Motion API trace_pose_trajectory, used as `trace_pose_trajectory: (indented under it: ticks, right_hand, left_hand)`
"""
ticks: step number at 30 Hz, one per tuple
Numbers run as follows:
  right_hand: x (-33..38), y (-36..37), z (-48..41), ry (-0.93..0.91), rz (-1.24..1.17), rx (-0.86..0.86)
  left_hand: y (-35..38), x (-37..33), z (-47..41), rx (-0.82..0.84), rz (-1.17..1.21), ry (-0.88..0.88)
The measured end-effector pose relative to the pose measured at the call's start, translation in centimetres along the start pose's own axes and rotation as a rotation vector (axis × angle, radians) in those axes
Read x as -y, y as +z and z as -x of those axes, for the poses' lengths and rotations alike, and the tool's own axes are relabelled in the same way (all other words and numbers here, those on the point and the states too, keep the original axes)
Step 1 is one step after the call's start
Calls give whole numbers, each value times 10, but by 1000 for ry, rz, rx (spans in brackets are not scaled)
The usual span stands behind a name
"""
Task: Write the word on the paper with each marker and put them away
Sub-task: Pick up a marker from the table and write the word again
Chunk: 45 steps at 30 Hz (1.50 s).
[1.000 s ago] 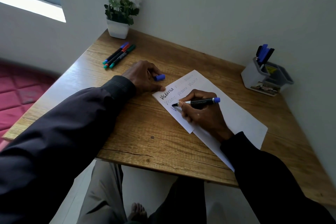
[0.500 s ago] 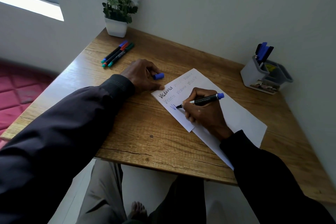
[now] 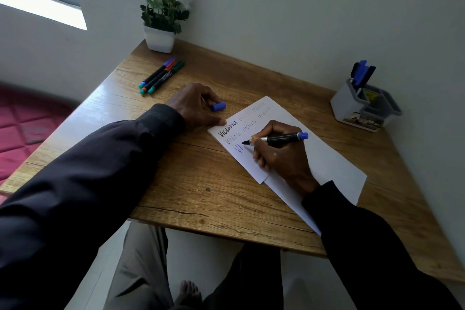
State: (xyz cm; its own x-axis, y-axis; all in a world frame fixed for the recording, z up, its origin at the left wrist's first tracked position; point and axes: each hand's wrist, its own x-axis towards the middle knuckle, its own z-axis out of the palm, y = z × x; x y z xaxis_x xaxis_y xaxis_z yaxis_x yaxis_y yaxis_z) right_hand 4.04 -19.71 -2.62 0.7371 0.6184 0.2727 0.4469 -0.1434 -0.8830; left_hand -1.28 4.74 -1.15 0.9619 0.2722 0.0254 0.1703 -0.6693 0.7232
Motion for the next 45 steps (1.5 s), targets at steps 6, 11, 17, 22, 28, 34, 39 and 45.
trace_pose_trajectory:
  ticks: [6,11,17,22,28,34,39,45]
  right_hand:
    - [-1,1,-1,-10,23,13]
    - [-2,0,0,-1,38,2]
    - [0,0,0,35,-17,-23]
    - [1,0,-1,22,15,-18]
    - [1,-1,-1,24,63,-39]
    - [-2,-2,-1,17,9,-15]
    - [-3,-2,-1,12,16,-22]
    - [-3,-2,-2,34,24,-57]
  left_hand:
    - [0,0,0,-2,1,1]
    - [0,0,0,-1,3,-9]
    - [1,-1,0,-6,-6,-14]
    - [1,-1,0,1,-2,-15]
    - [0,-2,1,2,-6,-9]
    - [-1,-3,2,6,7,-11]
    - [0,-3,1,11,7,-15]
    - [-1,-3,1,11,10,-12]
